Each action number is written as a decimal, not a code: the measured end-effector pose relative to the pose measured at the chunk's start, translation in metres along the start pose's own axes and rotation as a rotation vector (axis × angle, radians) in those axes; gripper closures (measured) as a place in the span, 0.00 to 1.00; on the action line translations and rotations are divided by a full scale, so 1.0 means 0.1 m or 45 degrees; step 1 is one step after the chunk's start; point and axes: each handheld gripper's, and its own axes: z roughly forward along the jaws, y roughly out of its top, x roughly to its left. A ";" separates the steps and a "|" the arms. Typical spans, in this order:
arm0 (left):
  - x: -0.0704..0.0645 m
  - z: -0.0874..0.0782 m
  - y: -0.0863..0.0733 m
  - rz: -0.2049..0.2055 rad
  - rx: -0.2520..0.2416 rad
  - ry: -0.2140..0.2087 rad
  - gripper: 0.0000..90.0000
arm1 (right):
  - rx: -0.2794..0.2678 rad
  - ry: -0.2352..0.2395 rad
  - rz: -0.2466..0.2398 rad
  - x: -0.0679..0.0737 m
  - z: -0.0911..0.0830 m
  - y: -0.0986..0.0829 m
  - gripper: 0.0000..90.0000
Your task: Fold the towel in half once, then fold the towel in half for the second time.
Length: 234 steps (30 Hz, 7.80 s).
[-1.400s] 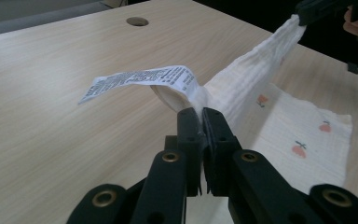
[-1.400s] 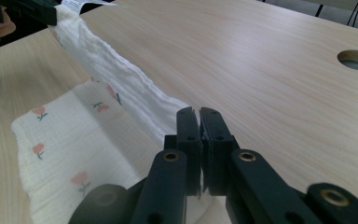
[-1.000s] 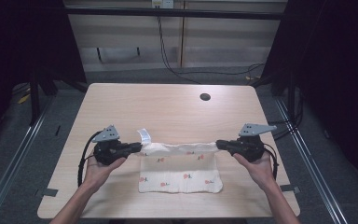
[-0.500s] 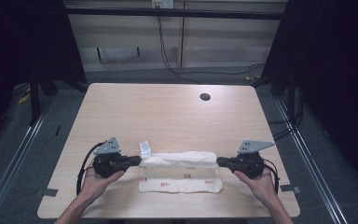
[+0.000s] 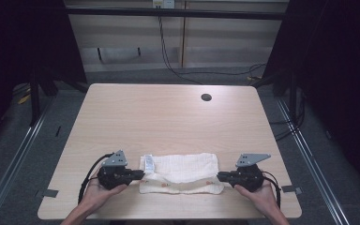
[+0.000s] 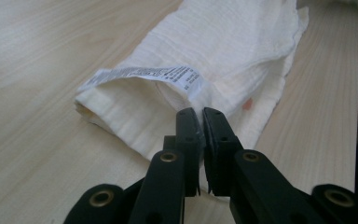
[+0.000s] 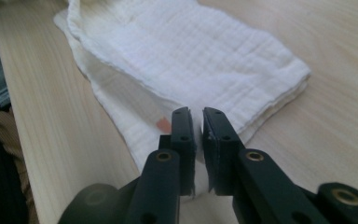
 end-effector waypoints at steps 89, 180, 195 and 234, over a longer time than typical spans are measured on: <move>0.51 0.31 0.58 -0.148 -0.016 0.103 0.53 | 0.070 0.107 -0.078 0.46 0.64 0.69 0.59; 0.47 0.65 0.37 -0.123 0.155 -0.030 0.92 | 0.163 0.170 -0.246 1.05 1.55 0.85 0.93; 0.52 0.49 0.41 -0.197 0.055 -0.047 0.93 | 0.103 0.183 -0.205 1.05 1.45 0.90 0.93; 0.48 0.00 0.44 -0.279 -0.035 -0.014 0.93 | -0.123 0.308 -0.131 1.24 1.23 1.22 0.93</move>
